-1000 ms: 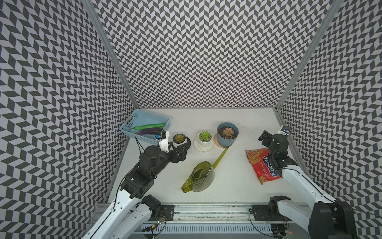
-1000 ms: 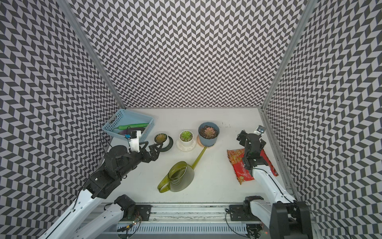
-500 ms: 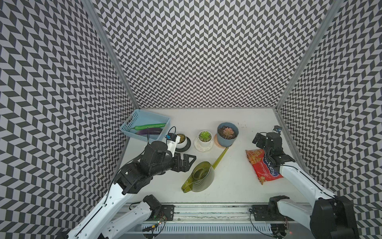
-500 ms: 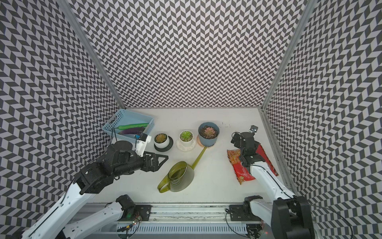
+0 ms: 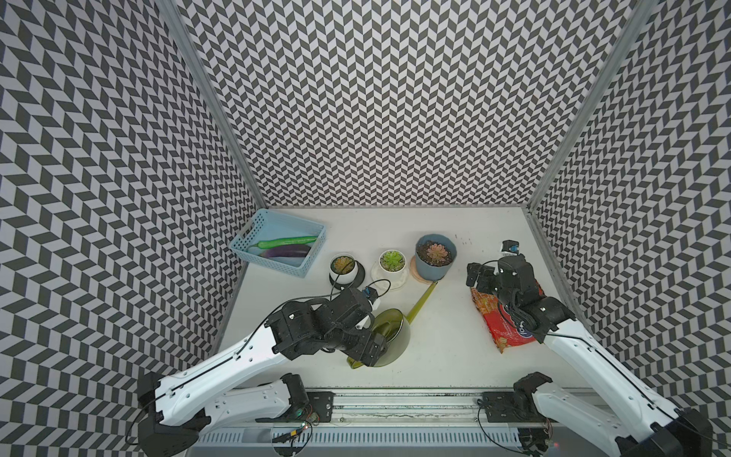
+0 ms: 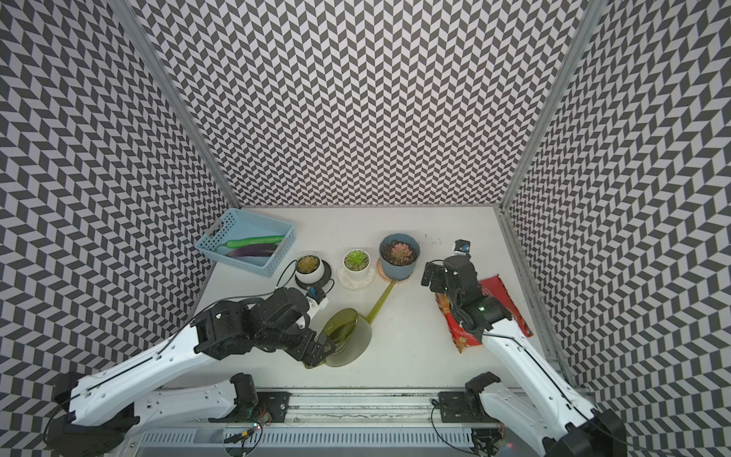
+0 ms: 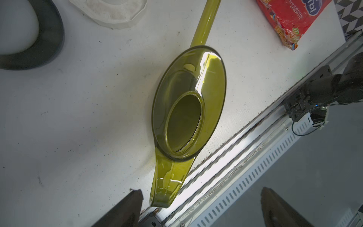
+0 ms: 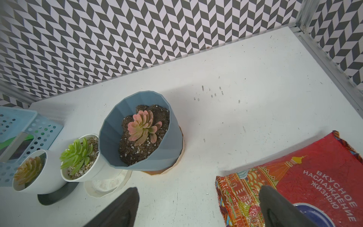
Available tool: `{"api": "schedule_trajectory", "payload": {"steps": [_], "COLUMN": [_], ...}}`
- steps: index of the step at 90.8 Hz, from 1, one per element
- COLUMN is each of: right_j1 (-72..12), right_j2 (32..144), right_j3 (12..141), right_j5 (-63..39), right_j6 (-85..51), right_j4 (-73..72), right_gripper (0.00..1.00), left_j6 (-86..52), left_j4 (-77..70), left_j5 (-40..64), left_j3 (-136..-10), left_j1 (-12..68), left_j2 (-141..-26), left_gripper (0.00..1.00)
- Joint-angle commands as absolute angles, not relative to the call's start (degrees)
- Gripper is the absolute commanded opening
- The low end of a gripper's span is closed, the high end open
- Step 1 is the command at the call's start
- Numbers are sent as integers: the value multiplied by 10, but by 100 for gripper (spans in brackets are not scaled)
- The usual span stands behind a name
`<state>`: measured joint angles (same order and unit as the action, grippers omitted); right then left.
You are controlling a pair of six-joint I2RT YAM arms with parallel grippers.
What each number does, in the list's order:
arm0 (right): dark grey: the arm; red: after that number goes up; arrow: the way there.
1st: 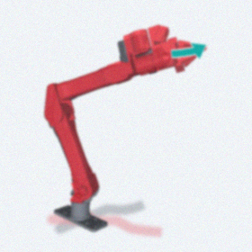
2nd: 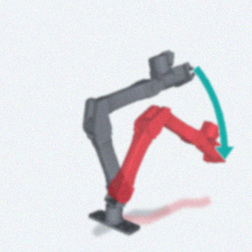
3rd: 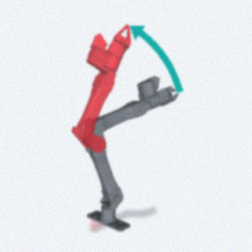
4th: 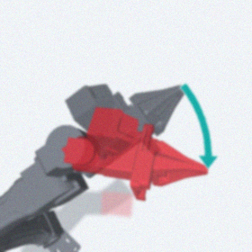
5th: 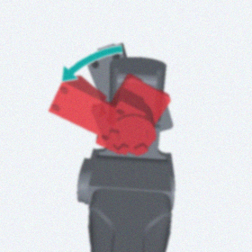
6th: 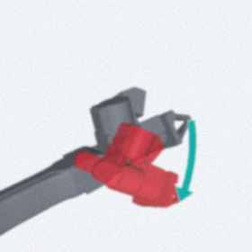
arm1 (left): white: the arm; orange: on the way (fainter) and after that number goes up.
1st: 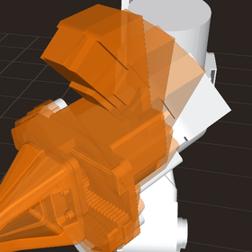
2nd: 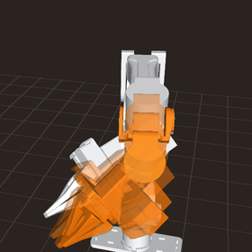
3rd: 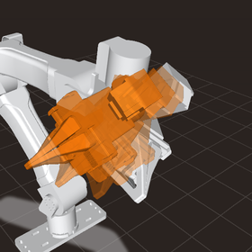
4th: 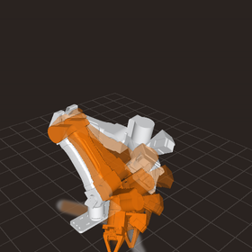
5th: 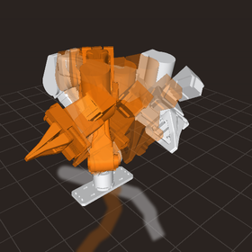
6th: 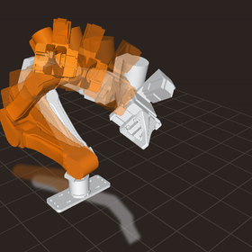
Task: Water the succulent around the soil edge
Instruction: Pick up the watering can from the center of the board.
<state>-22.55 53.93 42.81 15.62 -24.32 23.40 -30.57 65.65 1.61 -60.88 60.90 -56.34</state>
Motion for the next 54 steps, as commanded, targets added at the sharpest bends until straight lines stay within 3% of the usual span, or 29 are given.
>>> {"api": "schedule_trajectory", "payload": {"steps": [1,54], "right_j1": [-228,-228], "right_j2": [526,511], "right_j3": [438,435], "right_j5": [162,182], "right_j6": [-251,-239], "right_j4": [243,240], "right_gripper": [99,100], "left_j6": [-323,-374], "left_j4": [673,605], "left_j5": [-3,-49], "left_j3": [-584,-495], "left_j1": [630,637], "left_j2": [-574,-576], "left_gripper": [92,79]}}
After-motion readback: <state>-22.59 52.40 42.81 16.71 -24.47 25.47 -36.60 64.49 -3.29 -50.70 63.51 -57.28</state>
